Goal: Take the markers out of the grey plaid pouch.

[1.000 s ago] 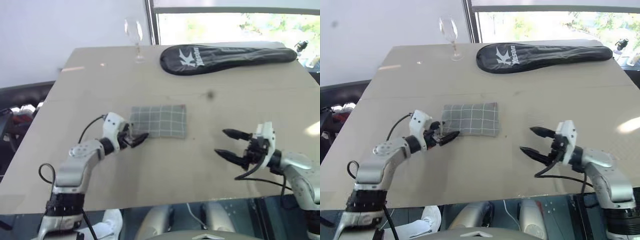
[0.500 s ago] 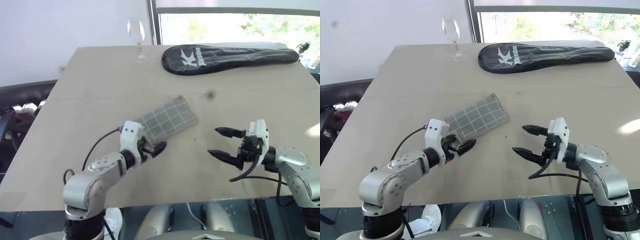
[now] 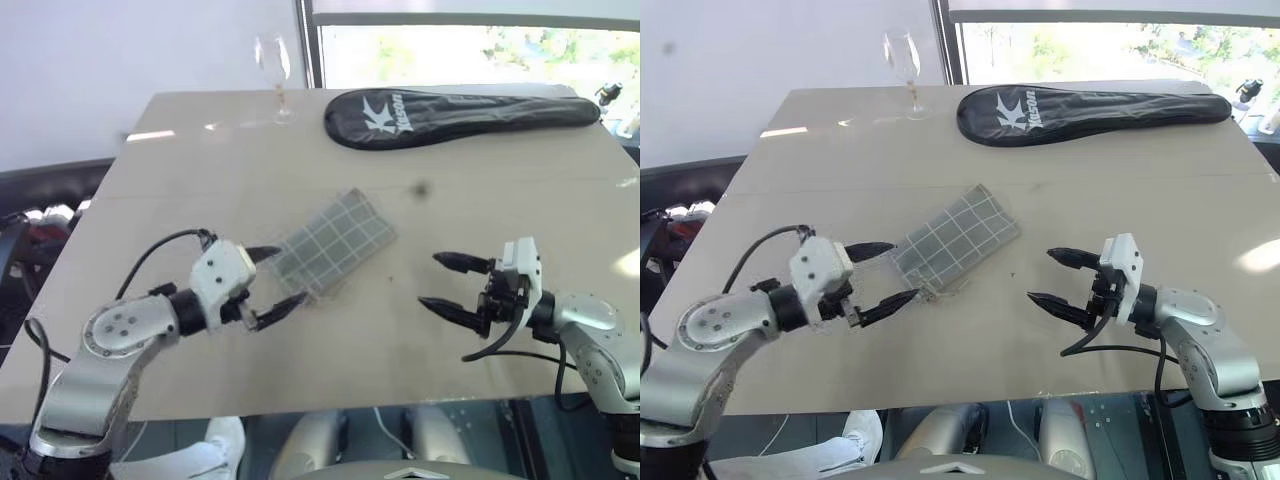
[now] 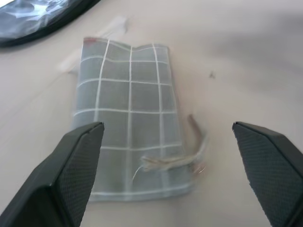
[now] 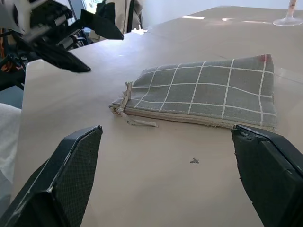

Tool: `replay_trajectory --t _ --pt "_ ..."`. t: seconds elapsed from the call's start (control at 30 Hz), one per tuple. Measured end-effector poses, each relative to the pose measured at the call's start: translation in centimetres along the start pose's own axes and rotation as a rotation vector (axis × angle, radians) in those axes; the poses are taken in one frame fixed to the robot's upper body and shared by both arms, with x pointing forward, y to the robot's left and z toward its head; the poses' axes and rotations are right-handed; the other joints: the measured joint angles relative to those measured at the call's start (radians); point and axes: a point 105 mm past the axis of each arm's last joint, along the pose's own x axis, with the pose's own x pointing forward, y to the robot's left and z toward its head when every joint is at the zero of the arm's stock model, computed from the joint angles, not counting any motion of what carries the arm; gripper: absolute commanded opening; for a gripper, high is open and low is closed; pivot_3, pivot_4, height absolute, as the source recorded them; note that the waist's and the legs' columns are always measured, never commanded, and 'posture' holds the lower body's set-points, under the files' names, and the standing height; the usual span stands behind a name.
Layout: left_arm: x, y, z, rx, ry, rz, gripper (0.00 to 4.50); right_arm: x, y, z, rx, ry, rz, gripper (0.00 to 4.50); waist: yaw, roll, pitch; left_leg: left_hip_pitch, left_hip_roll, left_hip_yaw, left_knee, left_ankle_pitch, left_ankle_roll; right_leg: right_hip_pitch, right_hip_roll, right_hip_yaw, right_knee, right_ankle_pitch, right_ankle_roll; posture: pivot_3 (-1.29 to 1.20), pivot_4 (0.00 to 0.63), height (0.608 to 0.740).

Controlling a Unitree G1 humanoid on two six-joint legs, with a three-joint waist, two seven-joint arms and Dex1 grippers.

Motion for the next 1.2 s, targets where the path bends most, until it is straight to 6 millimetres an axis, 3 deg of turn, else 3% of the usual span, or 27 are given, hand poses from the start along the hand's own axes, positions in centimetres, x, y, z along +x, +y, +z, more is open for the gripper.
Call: replay_trajectory --t 0.23,0.43,0.77,0.8,0.83,0.9,0.93,1.07,1.13,1.2 --pt "0.0 -0.1 -4.3 0.495 0.08 -0.14 4.5 -1.2 -0.5 0.9 0.023 -0.014 -0.024 4.44 0.001 0.0 0.0 -0.001 0.0 -0.001 -0.001 0.0 0.0 -0.001 0.0 0.0 -0.001 0.0 0.0 0.0 0.15 0.74" --pt "2.1 -0.2 -3.8 0.807 -0.025 -0.098 4.5 -1.4 -0.3 1.2 0.02 -0.007 -0.028 4.44 0.001 0.001 0.0 0.0 -0.001 0.0 -0.001 0.0 0.001 0.0 -0.001 -0.001 0.0 0.0 0.0 0.0 0.15 0.74" --pt "5.0 -1.6 -3.2 0.894 -0.07 0.047 4.5 -1.7 -0.6 1.5 0.014 -0.009 -0.055 4.44 0.008 0.004 -0.004 0.006 -0.001 -0.002 0.0 -0.001 0.003 0.007 -0.001 -0.005 0.002 0.0 0.001 0.0 0.15 0.74" --pt "5.1 -1.7 -3.2 0.893 -0.067 0.05 3.99 -1.7 -0.6 1.6 0.013 -0.01 -0.056 4.5 0.009 0.006 -0.005 0.008 -0.001 -0.002 0.001 -0.001 0.003 0.009 -0.001 -0.005 0.002 0.0 0.001 0.0 0.15 0.74" --pt "5.3 -1.7 -3.3 0.889 -0.058 0.06 3.83 -1.7 -0.6 1.6 0.011 -0.011 -0.056 4.5 0.009 0.007 -0.006 0.008 -0.001 -0.002 0.001 -0.002 0.004 0.009 -0.001 -0.005 0.002 0.0 0.001 0.0 0.15 0.74" --pt "6.1 -1.9 -3.4 0.866 -0.036 0.085 3.05 -1.6 -0.7 1.8 0.003 -0.014 -0.053 4.5 0.009 0.007 -0.006 0.009 -0.001 -0.002 0.001 -0.002 0.005 0.01 0.0 -0.005 0.003 0.0 0.001 0.0 0.15 0.74" --pt "6.4 -2.0 -3.5 0.861 -0.022 0.091 2.45 -1.6 -0.7 1.9 0.002 -0.014 -0.052 4.5 0.008 0.007 -0.006 0.009 -0.001 -0.003 0.001 -0.002 0.004 0.01 0.0 -0.006 0.003 0.0 0.001 0.0 0.15 0.74" --pt "6.8 -1.7 -3.3 0.873 0.013 0.128 0.83 -1.4 -0.6 1.8 0.003 -0.012 -0.045 4.5 0.006 0.007 -0.006 0.008 -0.001 -0.003 0.001 0.0 0.002 0.009 0.0 -0.005 0.003 0.0 0.001 0.0 0.15 0.74" --pt "6.7 -1.5 -3.1 0.881 0.019 0.147 0.19 -1.3 -0.5 1.7 0.006 -0.011 -0.039 4.5 0.007 0.008 -0.007 0.008 -0.001 -0.003 0.001 0.0 0.002 0.009 0.0 -0.006 0.003 0.0 0.001 0.0 0.15 0.74" --pt "6.7 -1.3 -3.0 0.886 0.023 0.163 0.07 -1.2 -0.5 1.7 0.007 -0.008 -0.034 4.5 0.009 0.009 -0.007 0.008 -0.001 -0.004 0.001 -0.001 0.002 0.009 0.0 -0.006 0.003 0.0 0.001 0.0 0.15 0.74"
